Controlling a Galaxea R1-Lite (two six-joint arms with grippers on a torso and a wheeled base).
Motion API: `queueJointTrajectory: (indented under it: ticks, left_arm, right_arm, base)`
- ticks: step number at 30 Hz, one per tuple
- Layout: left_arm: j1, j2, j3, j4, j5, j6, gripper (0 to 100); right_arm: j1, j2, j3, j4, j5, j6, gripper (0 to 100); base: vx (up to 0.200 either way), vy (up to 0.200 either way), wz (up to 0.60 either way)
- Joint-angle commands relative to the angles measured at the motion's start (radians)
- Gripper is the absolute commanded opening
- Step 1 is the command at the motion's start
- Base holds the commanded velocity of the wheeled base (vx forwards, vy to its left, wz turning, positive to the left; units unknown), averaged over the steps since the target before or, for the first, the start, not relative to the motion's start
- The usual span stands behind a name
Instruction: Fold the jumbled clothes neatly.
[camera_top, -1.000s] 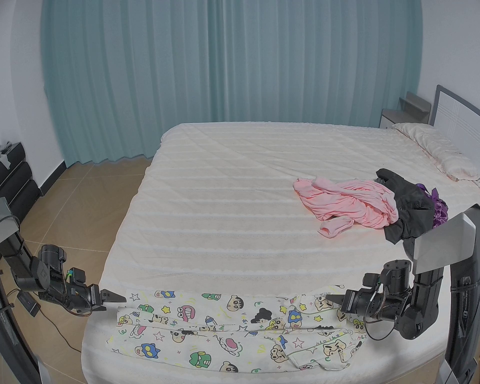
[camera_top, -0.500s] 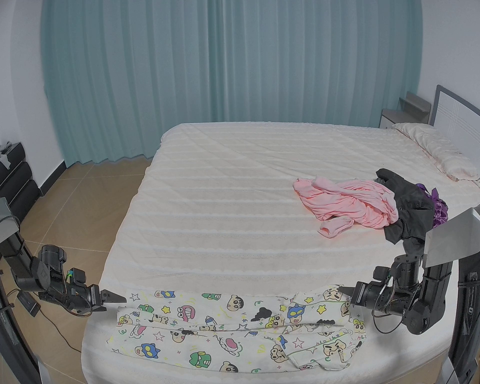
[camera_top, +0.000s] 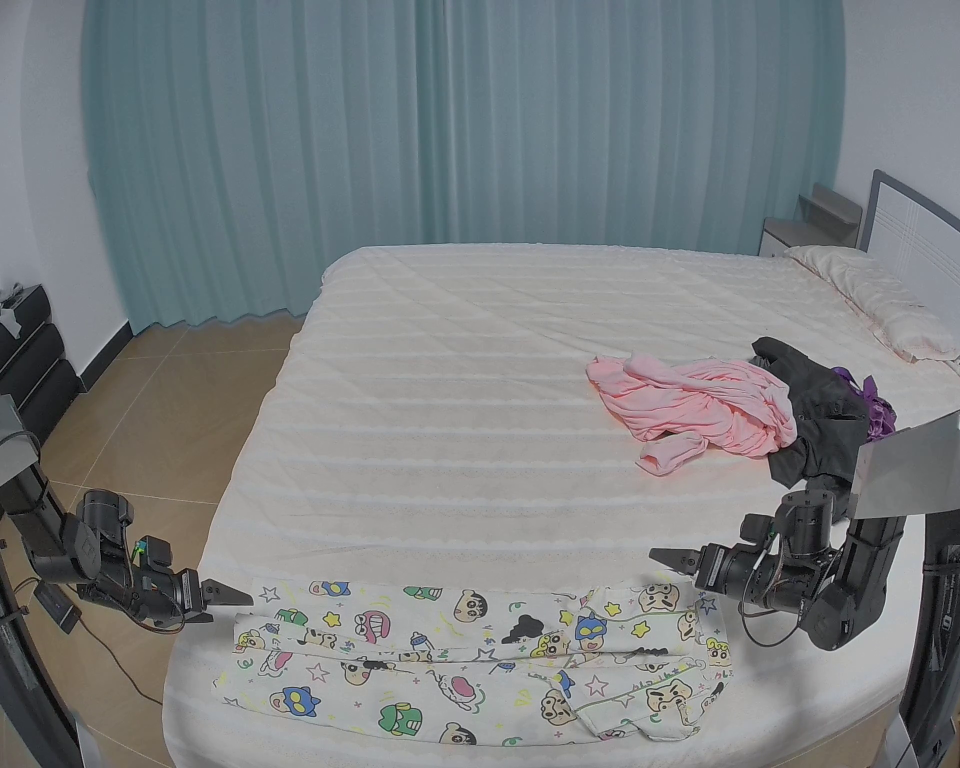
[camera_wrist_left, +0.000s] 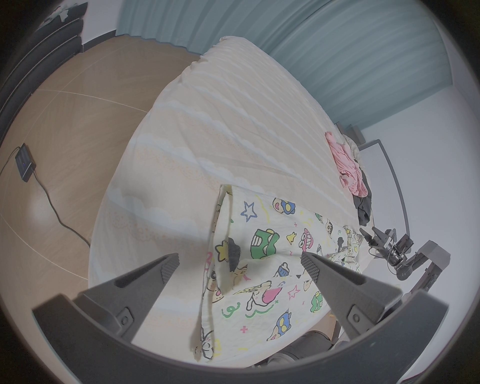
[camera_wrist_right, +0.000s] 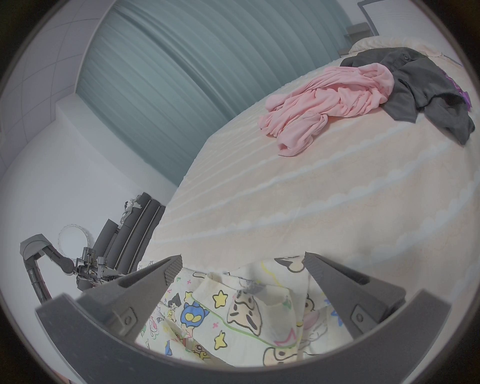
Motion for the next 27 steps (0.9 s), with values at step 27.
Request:
queueJointTrajectory:
  ticks: [27]
  left_arm:
    - [0.000,0.014,0.034,-0.075,0.000,0.000,100]
  right_arm:
    - [0.285,0.064,-0.423,0.550,-0.133,-0.052,100]
  base:
    - [0.000,0.000,0.00]
